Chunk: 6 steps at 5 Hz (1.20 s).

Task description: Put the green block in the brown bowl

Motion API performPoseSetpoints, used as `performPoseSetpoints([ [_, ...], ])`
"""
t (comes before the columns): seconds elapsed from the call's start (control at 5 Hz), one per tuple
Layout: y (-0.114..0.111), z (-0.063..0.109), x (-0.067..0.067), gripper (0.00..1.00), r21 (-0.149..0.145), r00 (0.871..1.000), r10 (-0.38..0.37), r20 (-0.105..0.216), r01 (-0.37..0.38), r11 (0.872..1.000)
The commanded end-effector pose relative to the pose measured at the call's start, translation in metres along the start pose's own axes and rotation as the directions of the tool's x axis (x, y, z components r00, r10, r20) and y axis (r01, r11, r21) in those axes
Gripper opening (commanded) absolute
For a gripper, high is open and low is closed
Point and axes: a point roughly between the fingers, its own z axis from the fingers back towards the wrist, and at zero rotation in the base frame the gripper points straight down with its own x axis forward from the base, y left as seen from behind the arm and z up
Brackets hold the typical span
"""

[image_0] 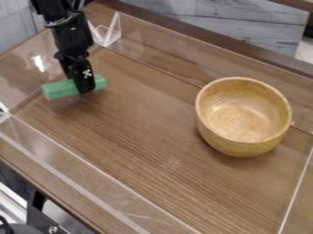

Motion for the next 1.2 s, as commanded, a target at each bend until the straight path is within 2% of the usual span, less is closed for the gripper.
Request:
performPoseSetpoints([
  [0.0,-0.002,0.03,0.014,0.0,0.06,0.999,-0.014,0.032,0.012,0.998],
  [0.4,-0.022,0.042,0.032,0.0,0.043,0.999,-0.032,0.026,0.031,0.999],
  [0.8,-0.047,0.051,0.055,0.0,0.048,0.996,-0.086,0.024,0.085,0.995],
  [1.0,-0.067,0.057,0.071,0.0,0.056,0.991,-0.135,0.022,0.133,0.989],
])
